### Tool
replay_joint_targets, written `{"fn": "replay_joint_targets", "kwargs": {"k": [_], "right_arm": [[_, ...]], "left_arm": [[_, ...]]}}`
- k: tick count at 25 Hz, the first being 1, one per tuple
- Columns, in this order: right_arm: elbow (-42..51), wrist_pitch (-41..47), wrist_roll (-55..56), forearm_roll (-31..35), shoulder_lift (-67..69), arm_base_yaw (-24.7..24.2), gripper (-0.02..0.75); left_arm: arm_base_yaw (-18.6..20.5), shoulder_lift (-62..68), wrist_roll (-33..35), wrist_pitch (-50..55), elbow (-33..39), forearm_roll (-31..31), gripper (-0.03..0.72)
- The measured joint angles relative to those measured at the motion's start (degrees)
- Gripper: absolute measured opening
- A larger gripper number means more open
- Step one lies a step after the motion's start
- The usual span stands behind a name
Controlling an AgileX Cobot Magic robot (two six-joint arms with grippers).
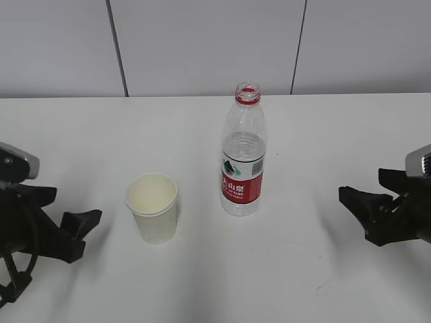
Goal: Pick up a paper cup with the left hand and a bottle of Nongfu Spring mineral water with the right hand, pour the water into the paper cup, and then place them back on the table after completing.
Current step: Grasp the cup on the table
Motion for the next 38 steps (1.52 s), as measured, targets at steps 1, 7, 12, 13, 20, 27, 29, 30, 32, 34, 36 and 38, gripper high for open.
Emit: {"fn": "replay_joint_targets", "kwargs": {"k": [1,7,12,13,20,27,29,30,32,34,36,38], "right_arm": [[-0.1,-1.0,-0.6,0.0,1.0,0.0,0.587],[-0.1,-6.9,-2.4,0.0,4.2,0.0,0.587],[-0.1,-8.0,-2.6,0.0,4.9,0.0,0.587],[-0.1,-8.0,-2.8,0.0,4.9,0.0,0.587],[-0.1,-8.0,-3.5,-0.1,4.9,0.0,0.587],[-0.1,-8.0,-3.6,-0.3,4.9,0.0,0.587],[-0.1,-8.0,-3.6,-0.8,4.9,0.0,0.587],[-0.1,-8.0,-3.6,-0.9,4.9,0.0,0.587],[-0.1,-8.0,-3.6,-1.1,4.9,0.0,0.587],[-0.1,-8.0,-3.6,-1.2,4.9,0.0,0.587],[-0.1,-8.0,-3.6,-1.4,4.9,0.0,0.587],[-0.1,-8.1,-3.6,-1.4,4.9,0.0,0.587]], "left_arm": [[0.0,1.0,0.0,-0.6,0.0,1.3,0.552],[0.0,7.5,0.0,-10.2,-0.1,10.2,0.552],[0.0,12.6,-2.3,-18.0,-0.5,14.8,0.589],[0.0,13.6,-3.6,-20.0,-0.6,15.3,0.608],[0.0,19.5,-5.8,-26.0,-0.8,17.3,0.644],[0.0,21.7,-5.8,-26.0,-1.1,18.1,0.644],[0.0,21.7,-5.8,-26.1,-1.7,18.2,0.644],[0.0,21.7,-5.8,-26.1,-2.3,18.5,0.644],[0.0,21.7,-6.1,-26.1,-3.8,18.9,0.644],[0.0,21.7,-6.8,-26.2,-5.2,19.5,0.644],[0.0,22.1,-7.2,-26.3,-6.0,20.7,0.643],[0.0,22.8,-7.9,-26.3,-6.9,21.4,0.641]]}}
